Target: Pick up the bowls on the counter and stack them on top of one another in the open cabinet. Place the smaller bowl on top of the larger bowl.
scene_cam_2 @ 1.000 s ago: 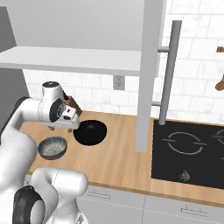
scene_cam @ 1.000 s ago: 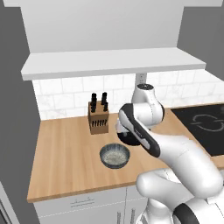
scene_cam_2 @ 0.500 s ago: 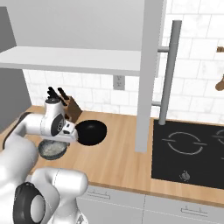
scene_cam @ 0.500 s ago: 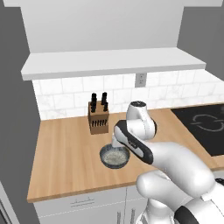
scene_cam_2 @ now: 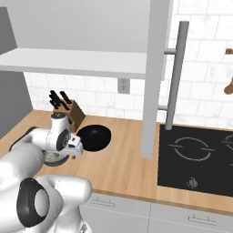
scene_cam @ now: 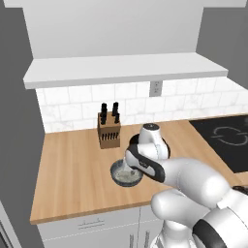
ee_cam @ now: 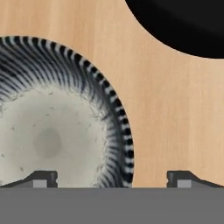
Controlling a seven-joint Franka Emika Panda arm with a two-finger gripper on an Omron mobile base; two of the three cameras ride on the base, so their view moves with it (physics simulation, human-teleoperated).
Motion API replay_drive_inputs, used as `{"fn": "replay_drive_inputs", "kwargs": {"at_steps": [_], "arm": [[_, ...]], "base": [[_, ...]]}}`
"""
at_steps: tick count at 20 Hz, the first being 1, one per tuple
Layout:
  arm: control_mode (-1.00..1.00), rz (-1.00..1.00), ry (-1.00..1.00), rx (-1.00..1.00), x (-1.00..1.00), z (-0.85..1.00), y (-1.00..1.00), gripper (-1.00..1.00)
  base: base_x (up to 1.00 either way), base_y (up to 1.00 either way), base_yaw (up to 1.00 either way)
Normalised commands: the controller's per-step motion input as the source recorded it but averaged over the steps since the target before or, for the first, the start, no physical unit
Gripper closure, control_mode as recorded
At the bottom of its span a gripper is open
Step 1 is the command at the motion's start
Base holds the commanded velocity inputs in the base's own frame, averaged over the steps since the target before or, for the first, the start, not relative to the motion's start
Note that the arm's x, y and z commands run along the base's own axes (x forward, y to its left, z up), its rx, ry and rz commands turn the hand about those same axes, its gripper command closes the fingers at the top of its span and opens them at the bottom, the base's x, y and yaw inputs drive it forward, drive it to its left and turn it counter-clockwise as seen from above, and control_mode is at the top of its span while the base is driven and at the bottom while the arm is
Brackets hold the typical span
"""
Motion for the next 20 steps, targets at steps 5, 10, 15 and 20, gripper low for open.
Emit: {"fn": "replay_drive_inputs", "kwargs": {"at_steps": [5,10,15,20], "arm": [[-1.0,0.0,0.0,0.0,0.0,-0.21,0.05,-1.0],[-1.0,0.0,0.0,0.01,0.0,-0.23,0.06,-1.0],[-1.0,0.0,0.0,0.02,0.0,0.0,0.0,1.0],[-1.0,0.0,0.0,0.0,0.0,0.0,0.0,1.0]], "base": [[0.0,0.0,0.0],[0.0,0.0,0.0],[0.0,0.0,0.0],[0.0,0.0,0.0]]}}
